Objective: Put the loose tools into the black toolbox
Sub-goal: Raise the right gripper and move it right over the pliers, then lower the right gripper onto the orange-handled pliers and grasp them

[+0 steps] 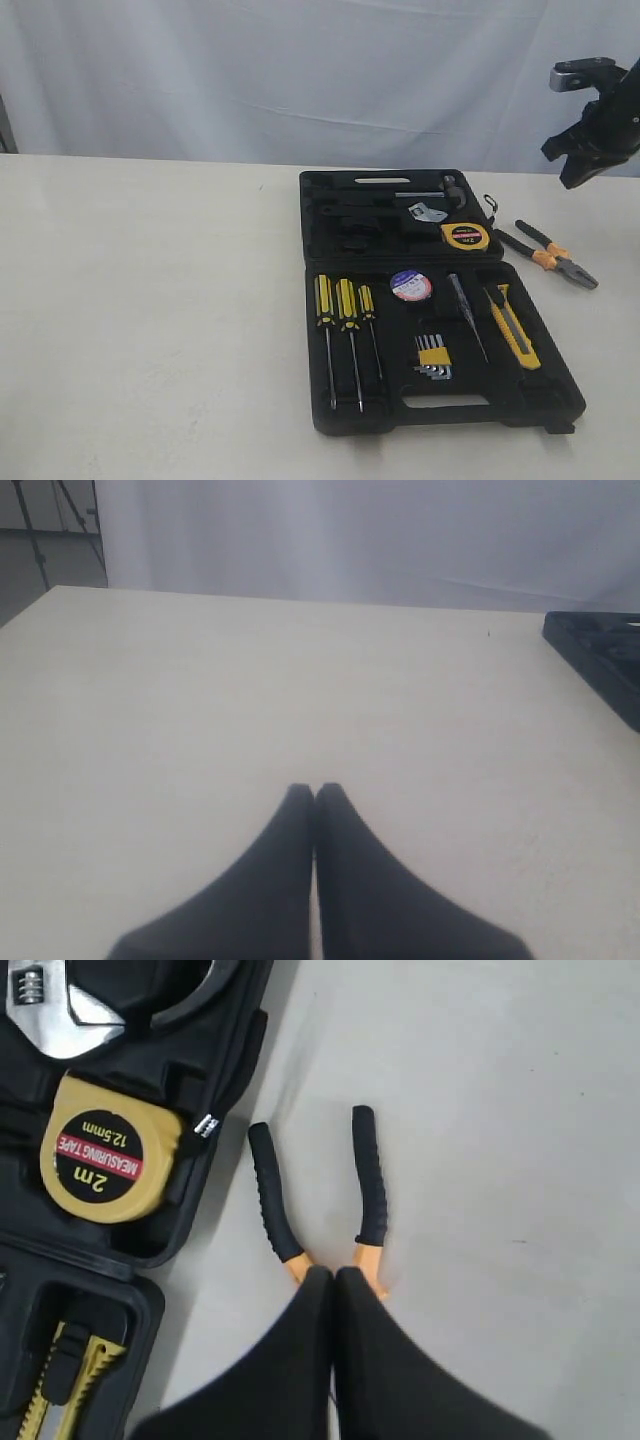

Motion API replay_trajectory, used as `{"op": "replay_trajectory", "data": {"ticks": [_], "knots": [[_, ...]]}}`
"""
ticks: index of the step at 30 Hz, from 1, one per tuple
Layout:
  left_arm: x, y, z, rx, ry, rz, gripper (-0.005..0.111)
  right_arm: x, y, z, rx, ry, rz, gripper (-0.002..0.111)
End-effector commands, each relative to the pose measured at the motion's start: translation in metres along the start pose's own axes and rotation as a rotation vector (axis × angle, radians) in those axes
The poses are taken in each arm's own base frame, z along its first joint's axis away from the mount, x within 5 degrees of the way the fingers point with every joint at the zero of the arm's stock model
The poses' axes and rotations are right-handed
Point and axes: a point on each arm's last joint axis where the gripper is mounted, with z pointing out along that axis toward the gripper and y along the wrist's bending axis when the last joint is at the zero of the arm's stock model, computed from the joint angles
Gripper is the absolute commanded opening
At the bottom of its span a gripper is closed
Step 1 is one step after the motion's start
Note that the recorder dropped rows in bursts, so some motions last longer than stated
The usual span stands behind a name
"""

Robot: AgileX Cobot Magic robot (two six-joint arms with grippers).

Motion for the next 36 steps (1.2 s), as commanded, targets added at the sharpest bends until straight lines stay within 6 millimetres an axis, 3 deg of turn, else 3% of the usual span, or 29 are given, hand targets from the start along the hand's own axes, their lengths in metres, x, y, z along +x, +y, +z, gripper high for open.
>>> {"op": "replay_trajectory", "data": {"ticks": [1, 8, 10, 15, 19, 26, 36], "knots": [[0.001, 0.0, 0.0, 0.008, 0.001, -0.005, 0.0, 0.0, 0.0, -0.006, -0.001, -0.006, -0.034, 0.0], [0.001, 0.0, 0.0, 0.008, 0.001, -0.005, 0.0, 0.0, 0.0, -0.006, -0.001, -0.006, -0.076, 0.004], [0.001, 0.0, 0.0, 0.008, 0.001, -0.005, 0.0, 0.0, 0.0, -0.006, 0.001, -0.005, -0.079, 0.014], [0.001, 0.0, 0.0, 0.006, 0.001, 0.0, 0.0, 0.0, 0.0, -0.006, 0.004, -0.003, -0.083, 0.054], [0.001, 0.0, 0.0, 0.006, 0.001, 0.0, 0.0, 0.0, 0.0, -0.006, 0.004, -0.003, -0.086, 0.07], [0.001, 0.0, 0.0, 0.006, 0.001, 0.0, 0.0, 0.001, -0.001, -0.001, 0.0, 0.005, -0.132, 0.071], [0.001, 0.0, 0.0, 0.006, -0.001, -0.001, 0.0, 0.011, -0.007, 0.032, -0.004, 0.095, -0.155, 0.071]]}}
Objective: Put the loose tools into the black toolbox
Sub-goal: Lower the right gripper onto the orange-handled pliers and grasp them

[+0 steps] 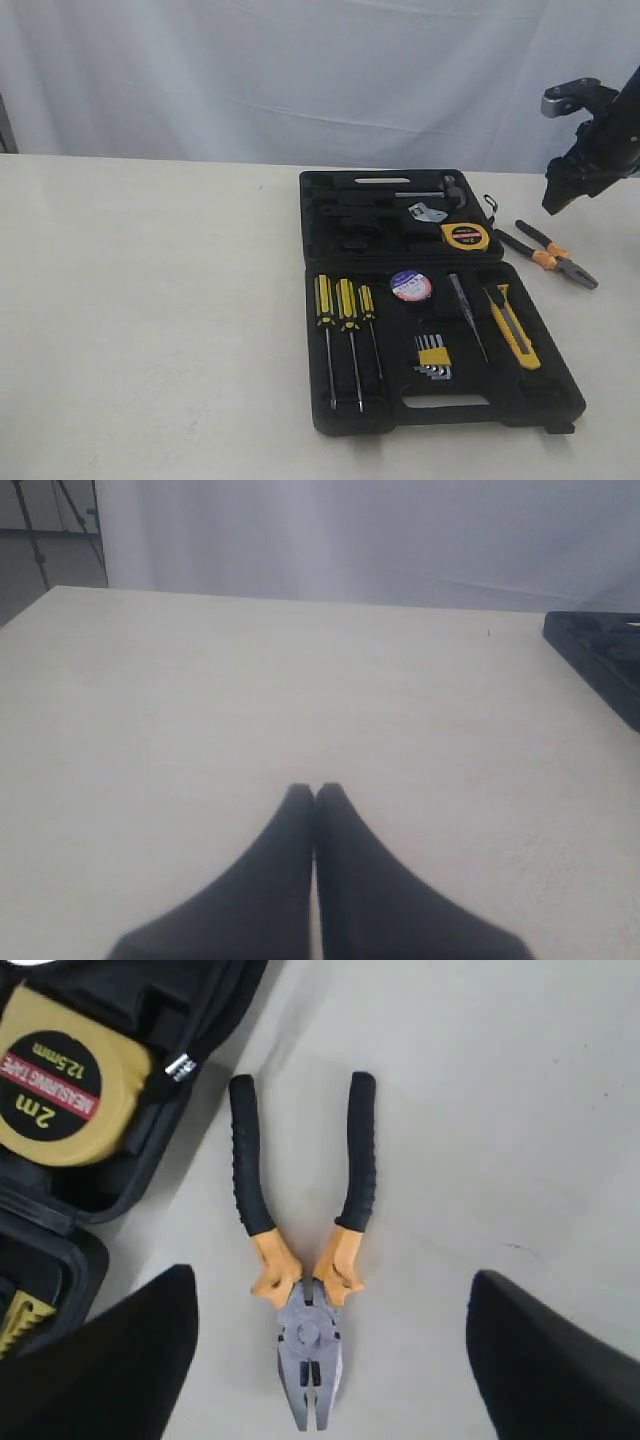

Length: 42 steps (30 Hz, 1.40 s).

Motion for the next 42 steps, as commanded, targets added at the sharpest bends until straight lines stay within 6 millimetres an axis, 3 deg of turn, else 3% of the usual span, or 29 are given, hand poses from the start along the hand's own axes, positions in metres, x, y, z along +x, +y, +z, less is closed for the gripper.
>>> {"op": "replay_trajectory", "data": {"ticks": [1, 21, 42], "knots": [[0.001, 0.0, 0.0, 0.006, -0.001, -0.001, 0.0, 0.007, -0.001, 0.01, -0.015, 0.041, -0.007, 0.071], [0.001, 0.0, 0.0, 0.006, -0.001, -0.001, 0.0, 0.043, 0.001, 0.043, -0.104, 0.168, -0.094, 0.071], [0.001, 0.0, 0.0, 0.006, -0.001, -0.001, 0.0, 0.05, -0.003, 0.085, -0.084, 0.183, -0.091, 0.071]]}}
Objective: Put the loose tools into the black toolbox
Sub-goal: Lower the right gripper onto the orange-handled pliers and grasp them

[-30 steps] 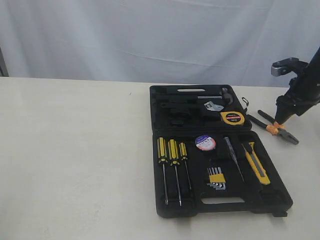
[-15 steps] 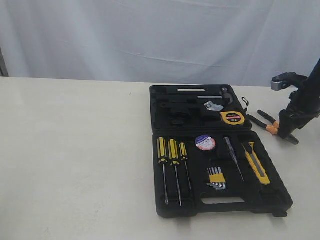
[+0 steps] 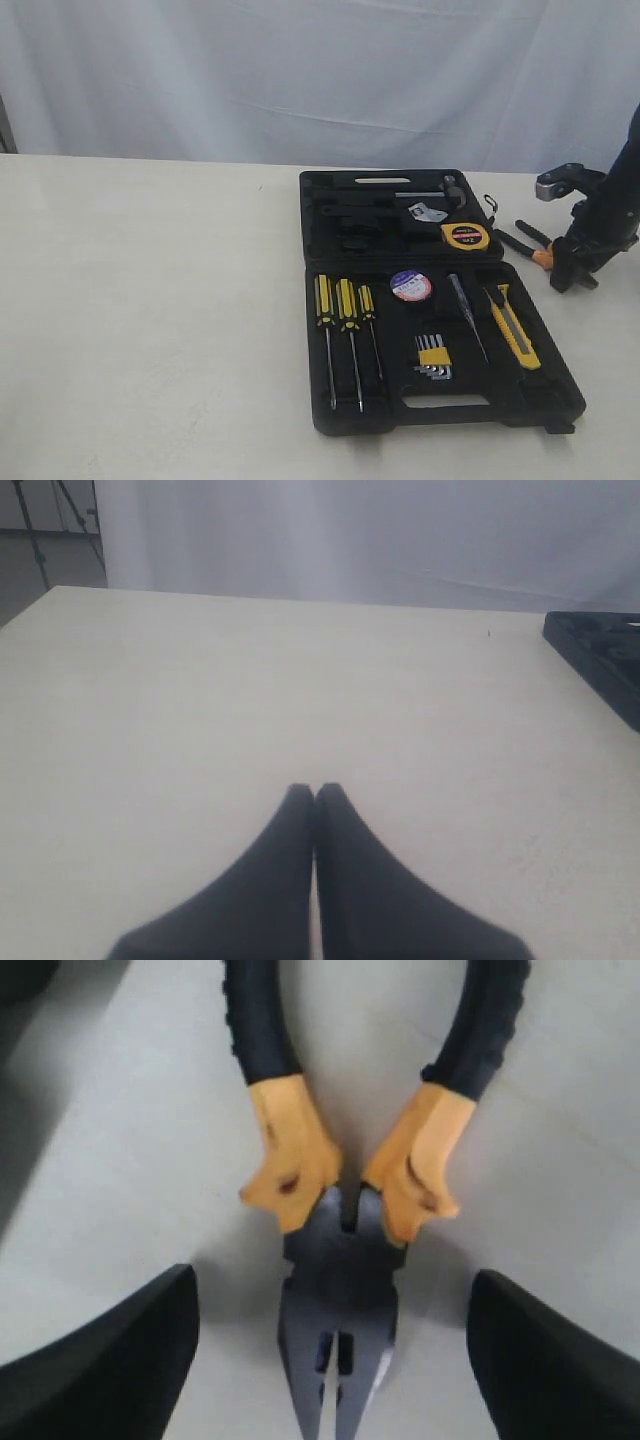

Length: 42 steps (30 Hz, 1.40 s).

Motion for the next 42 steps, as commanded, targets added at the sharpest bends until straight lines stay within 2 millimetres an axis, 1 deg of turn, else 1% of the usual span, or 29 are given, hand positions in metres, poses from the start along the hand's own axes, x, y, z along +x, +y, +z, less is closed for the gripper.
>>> {"op": "replay_trajectory", "data": {"ticks": [1, 6, 7, 8, 14, 19, 20, 26, 28, 35, 38, 42], "knots": [[0.001, 0.0, 0.0, 0.006, -0.001, -0.001, 0.0, 0.003, -0.005, 0.011, 0.008, 0.009, 0.003, 0.071], [0.001, 0.0, 0.0, 0.006, -0.001, -0.001, 0.0, 0.002, -0.004, 0.017, 0.0, 0.016, 0.002, 0.071], [0.001, 0.0, 0.0, 0.006, -0.001, -0.001, 0.0, 0.002, -0.004, 0.017, 0.0, 0.017, 0.002, 0.07], [0.001, 0.0, 0.0, 0.006, -0.001, -0.001, 0.0, 0.003, -0.004, 0.017, -0.003, 0.019, 0.002, 0.067], [0.001, 0.0, 0.0, 0.006, -0.001, -0.001, 0.0, 0.003, -0.003, 0.017, -0.006, 0.021, -0.01, 0.034], [0.001, 0.0, 0.0, 0.006, -0.001, -0.001, 0.0, 0.003, -0.003, 0.017, -0.011, 0.026, -0.035, 0.003], [0.001, 0.0, 0.0, 0.006, -0.001, -0.001, 0.0, 0.004, -0.003, 0.017, -0.013, 0.028, -0.035, 0.0], [0.001, 0.0, 0.0, 0.006, -0.001, -0.001, 0.0, 0.003, -0.002, 0.015, -0.015, 0.026, -0.034, -0.001], [0.001, 0.0, 0.0, 0.006, -0.001, -0.001, 0.0, 0.002, -0.002, 0.01, -0.014, 0.011, -0.03, -0.001], [0.001, 0.0, 0.0, 0.006, -0.001, -0.001, 0.0, -0.001, 0.001, -0.018, -0.008, -0.048, -0.049, -0.001], [0.001, 0.0, 0.0, 0.006, -0.001, -0.001, 0.0, -0.001, 0.002, -0.023, -0.005, -0.051, -0.052, -0.001], [0.001, 0.0, 0.0, 0.006, -0.001, -0.001, 0.0, -0.001, 0.002, -0.023, -0.007, -0.047, -0.053, -0.001]]}}
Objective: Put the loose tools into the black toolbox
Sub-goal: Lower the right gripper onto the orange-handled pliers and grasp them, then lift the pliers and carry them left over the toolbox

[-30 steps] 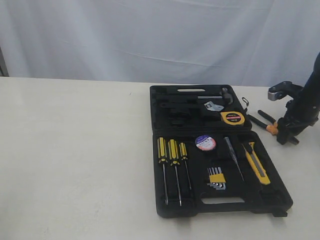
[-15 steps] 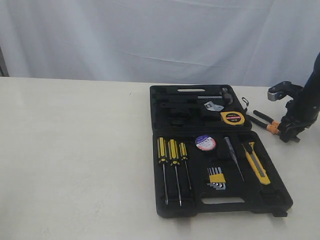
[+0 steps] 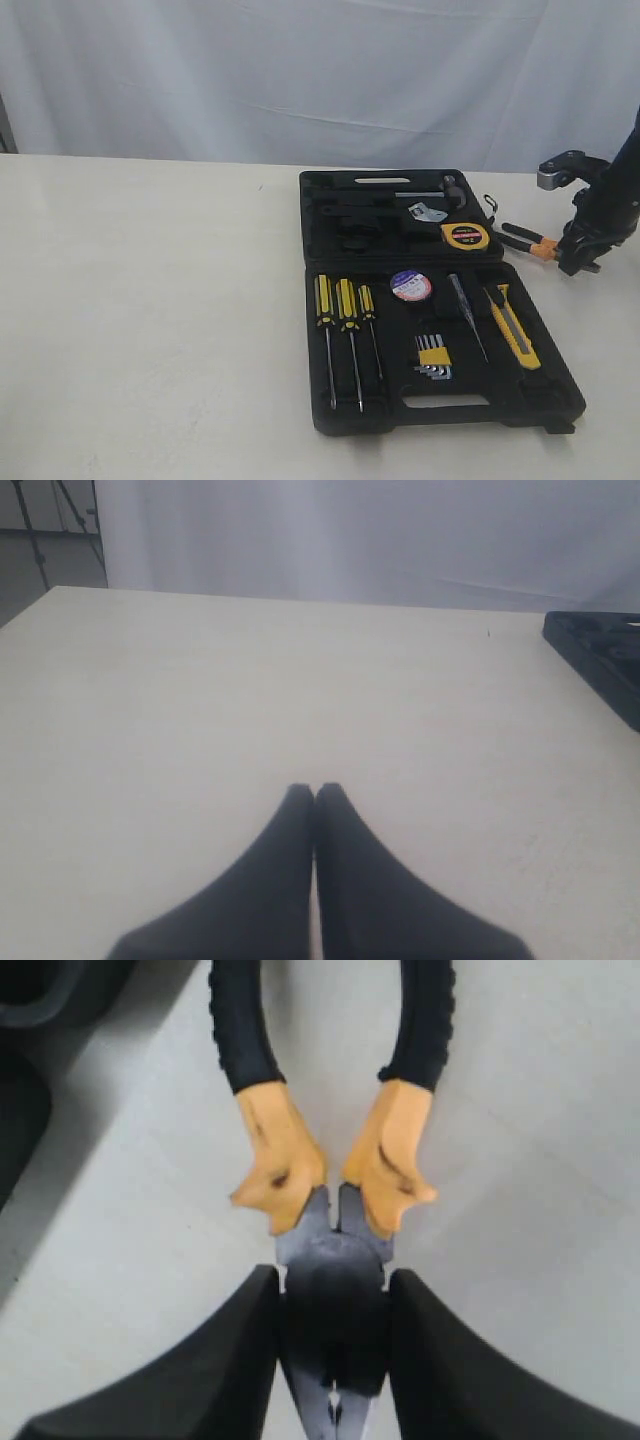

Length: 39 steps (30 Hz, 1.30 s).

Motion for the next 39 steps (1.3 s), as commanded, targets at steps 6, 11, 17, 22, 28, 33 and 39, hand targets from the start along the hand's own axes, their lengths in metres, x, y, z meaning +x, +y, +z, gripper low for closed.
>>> {"op": "replay_trajectory", "data": {"ticks": [6, 11, 17, 22, 28, 33, 39], "knots": [[0.001, 0.0, 0.0, 0.006, -0.001, -0.001, 0.0, 0.001, 0.002, -0.016, -0.004, -0.012, -0.003, -0.001], [0.001, 0.0, 0.0, 0.006, -0.001, -0.001, 0.0, 0.003, -0.001, -0.03, 0.021, -0.036, 0.012, -0.001], [0.001, 0.0, 0.0, 0.006, -0.001, -0.001, 0.0, 0.012, -0.009, -0.049, 0.065, -0.068, 0.037, -0.001], [0.001, 0.0, 0.0, 0.006, -0.001, -0.001, 0.0, 0.013, -0.01, -0.064, 0.093, -0.097, 0.048, -0.001], [0.001, 0.0, 0.0, 0.006, -0.001, -0.001, 0.0, -0.001, -0.002, -0.097, 0.075, -0.241, 0.038, -0.001], [0.001, 0.0, 0.0, 0.006, -0.001, -0.001, 0.0, -0.029, 0.023, -0.124, 0.07, -0.316, -0.187, -0.001], [0.001, 0.0, 0.0, 0.006, -0.001, -0.001, 0.0, -0.069, 0.066, -0.124, 0.089, -0.329, -0.533, -0.001]]}}
